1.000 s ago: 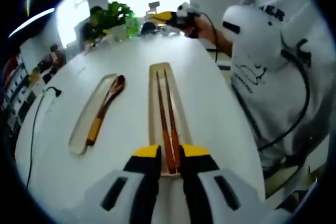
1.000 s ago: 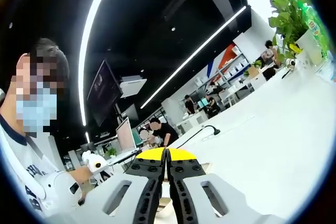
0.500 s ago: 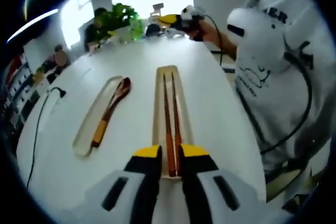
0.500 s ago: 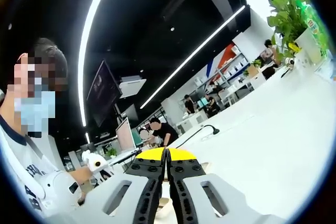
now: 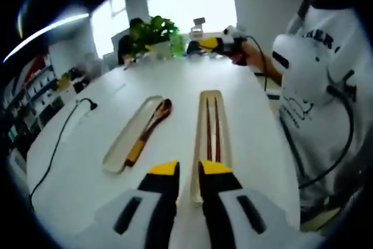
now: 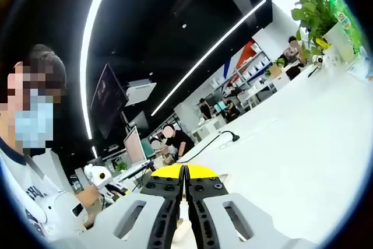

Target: Arrange the utensils inside the cutlery case until each visible utensil rests in its matching compartment.

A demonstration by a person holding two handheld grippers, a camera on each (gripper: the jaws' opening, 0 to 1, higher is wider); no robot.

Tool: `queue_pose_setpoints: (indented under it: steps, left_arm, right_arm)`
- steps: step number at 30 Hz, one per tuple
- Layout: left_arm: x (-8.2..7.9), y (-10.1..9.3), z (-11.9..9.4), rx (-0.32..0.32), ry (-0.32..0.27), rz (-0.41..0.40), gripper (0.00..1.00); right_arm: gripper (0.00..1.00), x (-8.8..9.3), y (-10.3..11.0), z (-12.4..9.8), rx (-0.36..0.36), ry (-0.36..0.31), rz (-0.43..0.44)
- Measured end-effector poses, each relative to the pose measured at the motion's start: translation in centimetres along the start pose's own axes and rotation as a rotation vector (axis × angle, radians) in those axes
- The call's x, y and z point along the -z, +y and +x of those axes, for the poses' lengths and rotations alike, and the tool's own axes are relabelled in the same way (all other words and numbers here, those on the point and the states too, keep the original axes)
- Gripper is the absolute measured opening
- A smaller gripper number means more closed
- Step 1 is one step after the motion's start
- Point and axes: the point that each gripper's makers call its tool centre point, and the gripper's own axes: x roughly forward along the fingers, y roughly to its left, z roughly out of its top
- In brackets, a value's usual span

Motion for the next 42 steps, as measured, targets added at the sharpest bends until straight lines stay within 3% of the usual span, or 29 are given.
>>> queue_pose_setpoints:
  steps: [7, 15, 33, 40, 42]
  left_arm:
    - [-0.8, 1.8, -1.1, -0.071, -0.115, -0.112, 0.12]
    - [-0.3, 3.7, -1.9, -0.171, -0.159, -0.206, 0.12]
    - [-3.5, 5.2, -4.5, -0.382, -0.392, -0.253, 0.12]
    - [-3.0, 5.4, -4.9, -0.430, -0.399, -0.266, 0.12]
    - [-3.2, 5.4, -5.4, -0.449, -0.424, -0.267, 0.12]
  right_arm:
    - [0.00, 0.9, 0.4, 1.4, -0.001, 0.023, 0.024]
    - [0.00, 1.3, 0.6, 2.6, -0.005, 0.043, 0.025]
    - [0.00, 1.7, 0.8, 4.2, -0.038, 0.091, 0.037]
    - [0.00, 2.5, 0.7, 4.9, -0.027, 0.119, 0.040]
    - [0.00, 2.8, 0.4, 5.1, -0.021, 0.130, 0.045]
